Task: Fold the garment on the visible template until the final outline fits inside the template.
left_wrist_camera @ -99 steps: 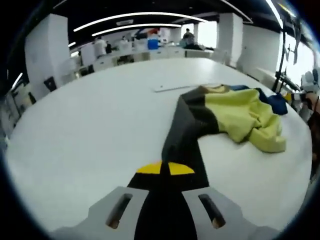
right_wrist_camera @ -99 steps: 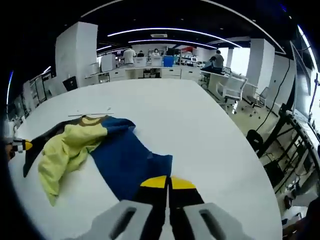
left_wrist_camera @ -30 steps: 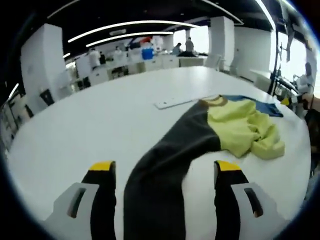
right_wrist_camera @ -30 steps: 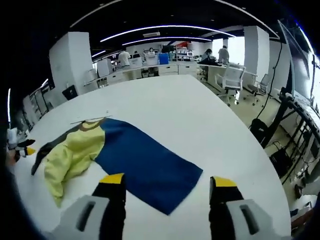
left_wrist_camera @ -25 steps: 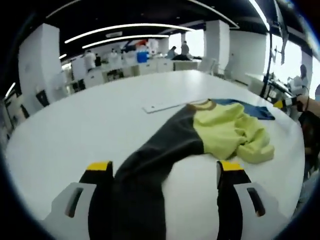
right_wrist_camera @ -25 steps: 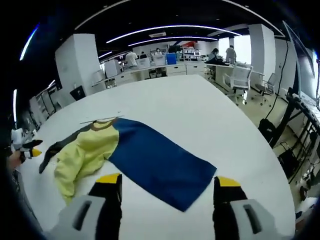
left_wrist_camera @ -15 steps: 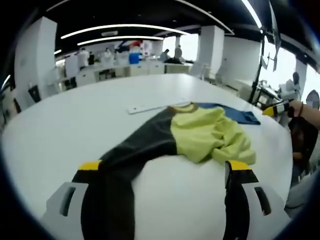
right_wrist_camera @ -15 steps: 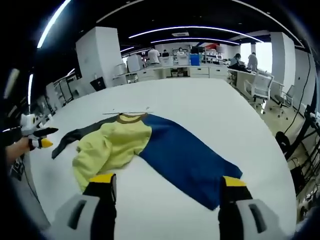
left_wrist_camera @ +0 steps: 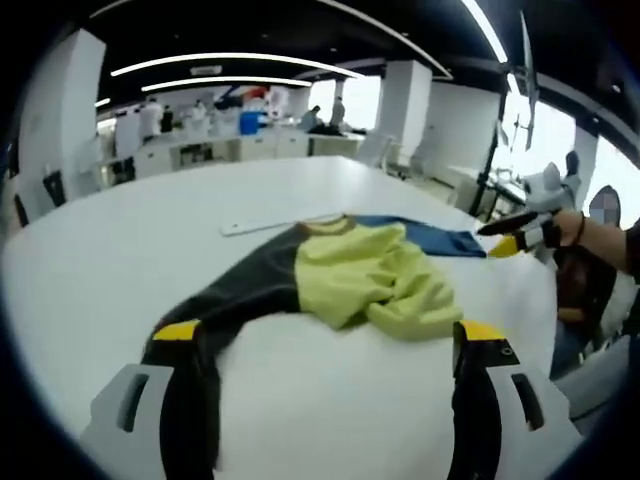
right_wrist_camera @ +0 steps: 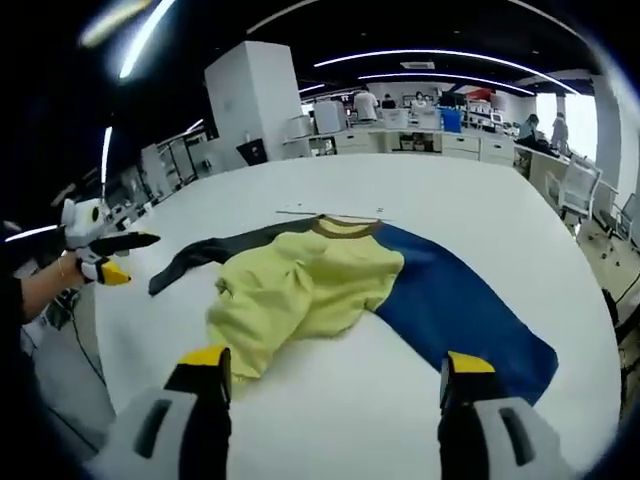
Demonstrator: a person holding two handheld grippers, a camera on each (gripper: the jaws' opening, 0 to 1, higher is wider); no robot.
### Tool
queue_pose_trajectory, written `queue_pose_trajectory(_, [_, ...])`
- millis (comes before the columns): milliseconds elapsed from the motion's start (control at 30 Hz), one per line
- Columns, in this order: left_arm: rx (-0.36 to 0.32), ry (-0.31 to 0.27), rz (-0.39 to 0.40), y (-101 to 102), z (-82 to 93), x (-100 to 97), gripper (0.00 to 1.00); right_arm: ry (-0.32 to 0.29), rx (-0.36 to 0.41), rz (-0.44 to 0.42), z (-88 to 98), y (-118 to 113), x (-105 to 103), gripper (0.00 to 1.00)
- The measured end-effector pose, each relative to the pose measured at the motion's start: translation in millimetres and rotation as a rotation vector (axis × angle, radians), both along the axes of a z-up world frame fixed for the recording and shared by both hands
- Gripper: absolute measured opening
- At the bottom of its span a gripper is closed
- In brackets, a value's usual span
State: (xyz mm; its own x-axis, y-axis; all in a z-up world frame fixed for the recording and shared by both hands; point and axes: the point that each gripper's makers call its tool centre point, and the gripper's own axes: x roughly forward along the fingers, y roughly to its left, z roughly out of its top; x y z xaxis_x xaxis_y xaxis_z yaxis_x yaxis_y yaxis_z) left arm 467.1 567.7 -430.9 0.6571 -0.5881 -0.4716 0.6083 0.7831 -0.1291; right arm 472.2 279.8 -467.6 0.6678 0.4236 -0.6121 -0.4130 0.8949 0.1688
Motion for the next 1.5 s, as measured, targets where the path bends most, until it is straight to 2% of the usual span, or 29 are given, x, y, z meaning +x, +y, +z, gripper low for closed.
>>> queue_pose_trajectory(133, [0.013, -0.015, -0.015, -5.0, 2.4, -8.6, 0.99, -0.028, -0.043, 0.069, -0.5, 23.4, -1.9, 0.84])
queue_pose_trajectory(200, [0.034, -0.014, -0.022, -5.9, 0.5, -12.9, 0.99, -0.02, -0.053, 0.112, -3.8, 38.8, -6.4, 0.83])
queue_pose_trajectory(433, [0.076, -0.034, -0.04, -11.3, -4.0, -26.9, 0.99, -0.026, -0.02, 0.195, -3.3, 84.3, -9.3, 0.8])
queue_pose_trajectory(600, [0.066, -0.029, -0.046, -12.6, -3.2, -32.7, 0.99, -0.036, -0.015, 0.238, -1.5, 103.1, -2.9, 0.79])
queue_pose_trajectory(700, [0.056, -0.032, -0.045, -12.7, -1.4, -35.4, 0.99, -0.042, -0.01, 0.271, 0.1, 119.3, -5.7, 0.78])
queue_pose_trajectory(933, [0.048, -0.014, -0.052, -13.9, -4.8, -49.4, 0.99, -0.045, -0.015, 0.366, -7.1, 156.4, -8.4, 0.68])
queue_pose_trajectory(1000, [0.057, -0.011, -0.055, -13.3, -6.7, -53.0, 0.99, -0.05, -0.024, 0.383, -9.1, 163.9, -10.7, 0.55])
queue_pose_trajectory(1033, [0.059, -0.011, -0.055, -13.0, -7.3, -53.5, 0.99, -0.058, -0.036, 0.4, -12.1, 168.4, -9.3, 0.53])
queue_pose_trajectory(1233, [0.057, 0.004, -0.059, -12.7, -10.6, -60.4, 0.98, -0.073, -0.055, 0.431, -20.3, 183.8, -2.6, 0.52])
queue_pose_trajectory(1500, [0.059, 0.009, -0.048, -10.0, -14.0, -64.3, 0.98, -0.081, -0.151, 0.461, -42.7, 195.7, 8.4, 0.38])
